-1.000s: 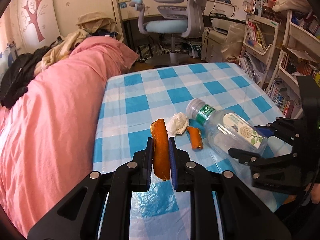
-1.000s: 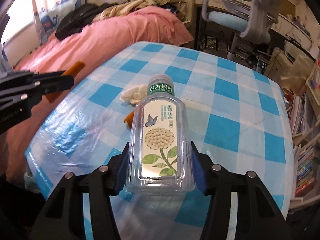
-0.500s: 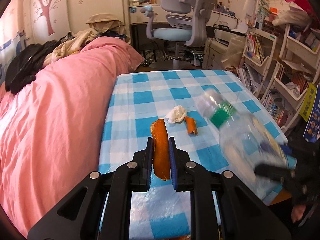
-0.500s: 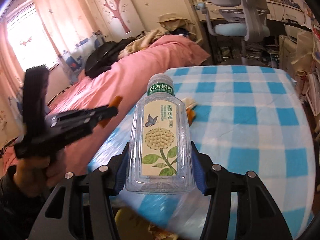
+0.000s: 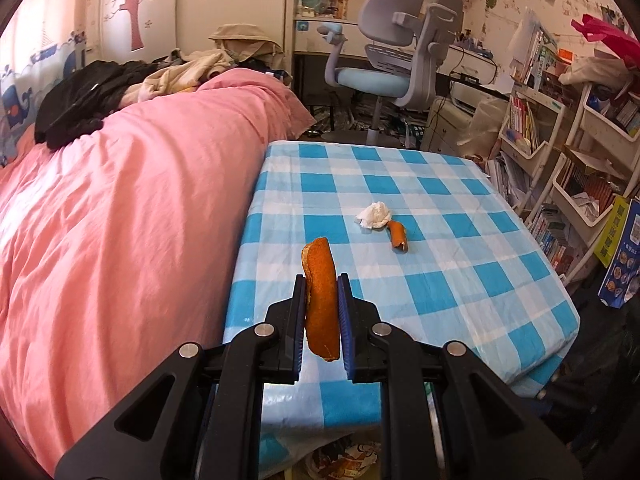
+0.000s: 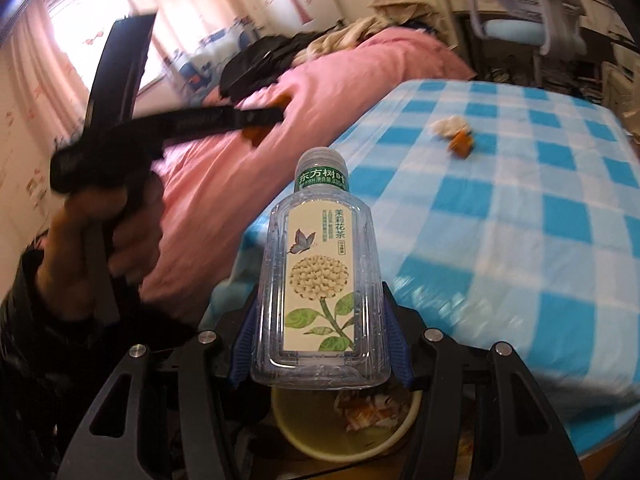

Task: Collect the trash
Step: 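Grasp the clear water bottle with the right gripper and drop it into the yellow bin, then carry the small orange peel over the yellow bin and open the left gripper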

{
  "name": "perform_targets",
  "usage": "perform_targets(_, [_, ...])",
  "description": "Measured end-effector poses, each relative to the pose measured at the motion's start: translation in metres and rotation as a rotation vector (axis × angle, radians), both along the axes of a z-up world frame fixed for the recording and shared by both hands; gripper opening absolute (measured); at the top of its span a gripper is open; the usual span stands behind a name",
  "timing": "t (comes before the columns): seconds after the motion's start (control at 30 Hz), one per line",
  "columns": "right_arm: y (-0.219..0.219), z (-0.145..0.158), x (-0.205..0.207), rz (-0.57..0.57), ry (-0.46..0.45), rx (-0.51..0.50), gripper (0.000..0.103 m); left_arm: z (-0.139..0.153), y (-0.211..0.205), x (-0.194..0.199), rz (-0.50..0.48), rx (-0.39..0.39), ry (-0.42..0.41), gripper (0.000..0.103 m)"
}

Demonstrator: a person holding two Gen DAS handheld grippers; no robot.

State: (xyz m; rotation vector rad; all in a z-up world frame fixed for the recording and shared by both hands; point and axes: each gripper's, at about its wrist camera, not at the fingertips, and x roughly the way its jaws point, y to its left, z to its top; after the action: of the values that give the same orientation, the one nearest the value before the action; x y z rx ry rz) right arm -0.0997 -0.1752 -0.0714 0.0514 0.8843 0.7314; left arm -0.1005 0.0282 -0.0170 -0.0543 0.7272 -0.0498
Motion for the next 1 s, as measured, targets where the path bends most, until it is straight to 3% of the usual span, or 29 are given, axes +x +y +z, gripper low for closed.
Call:
perform_targets(0.3, [0.043, -0.038, -0.019, 0.161, 0.045, -0.181, 0.055, -0.012, 0.000, -0.037, 0.002, 0.012, 0.032, 0.015])
perform_targets(0.37, [0.042, -0.043, -0.019, 0.148, 0.047, -0.212, 0.063, -0.015, -0.002, -0.045, -0.004, 0.021, 0.036, 0.015])
perform_targets(0.83, [-0.010, -0.007, -0.006, -0.144, -0.094, -0.147, 0.067, -0.056, -0.053, -0.094, -0.135, 0.123, 0.156, 0.015])
perform_targets(1.0, [-0.026, -0.003, -0.002, -0.214, -0.095, -0.116, 0.068, -0.072, -0.071, -0.109, -0.188, 0.153, 0.213, 0.015])
